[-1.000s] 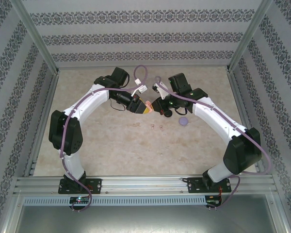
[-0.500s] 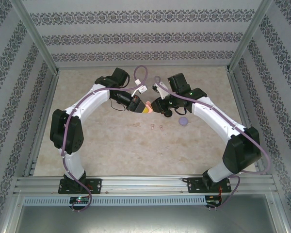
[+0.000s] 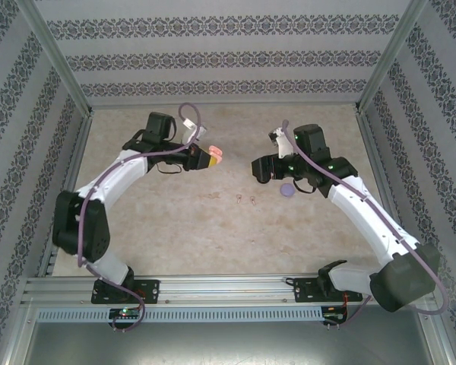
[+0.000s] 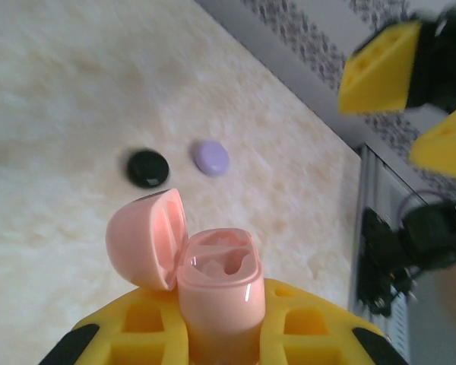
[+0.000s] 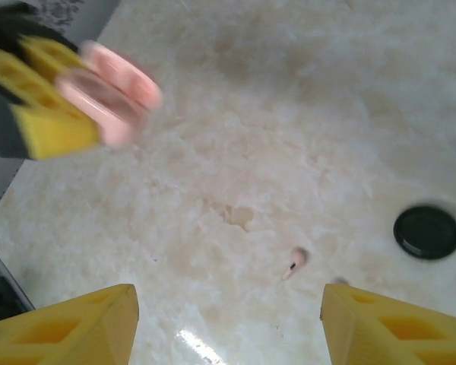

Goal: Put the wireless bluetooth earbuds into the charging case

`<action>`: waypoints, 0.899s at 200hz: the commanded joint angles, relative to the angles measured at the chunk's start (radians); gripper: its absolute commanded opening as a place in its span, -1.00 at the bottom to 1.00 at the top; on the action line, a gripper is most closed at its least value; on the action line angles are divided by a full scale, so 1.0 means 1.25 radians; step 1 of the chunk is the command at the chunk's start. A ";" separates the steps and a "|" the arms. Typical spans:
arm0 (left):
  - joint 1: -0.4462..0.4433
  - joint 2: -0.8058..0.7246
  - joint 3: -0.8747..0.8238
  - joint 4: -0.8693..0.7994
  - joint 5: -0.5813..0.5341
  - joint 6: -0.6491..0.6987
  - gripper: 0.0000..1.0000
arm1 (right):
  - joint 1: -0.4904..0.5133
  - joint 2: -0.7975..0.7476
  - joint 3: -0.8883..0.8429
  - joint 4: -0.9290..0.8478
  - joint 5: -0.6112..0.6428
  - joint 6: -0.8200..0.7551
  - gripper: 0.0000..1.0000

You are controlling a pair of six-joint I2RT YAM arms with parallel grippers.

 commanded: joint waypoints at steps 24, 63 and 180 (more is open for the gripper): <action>-0.005 -0.127 -0.117 0.330 -0.170 -0.111 -1.00 | 0.089 0.078 -0.019 -0.015 0.163 0.199 0.30; -0.037 -0.179 -0.226 0.499 -0.337 -0.088 -1.00 | 0.183 0.216 0.044 -0.062 0.293 0.326 0.27; -0.047 -0.212 -0.443 0.902 -0.490 -0.225 -1.00 | 0.248 0.496 0.192 -0.132 0.420 0.476 0.00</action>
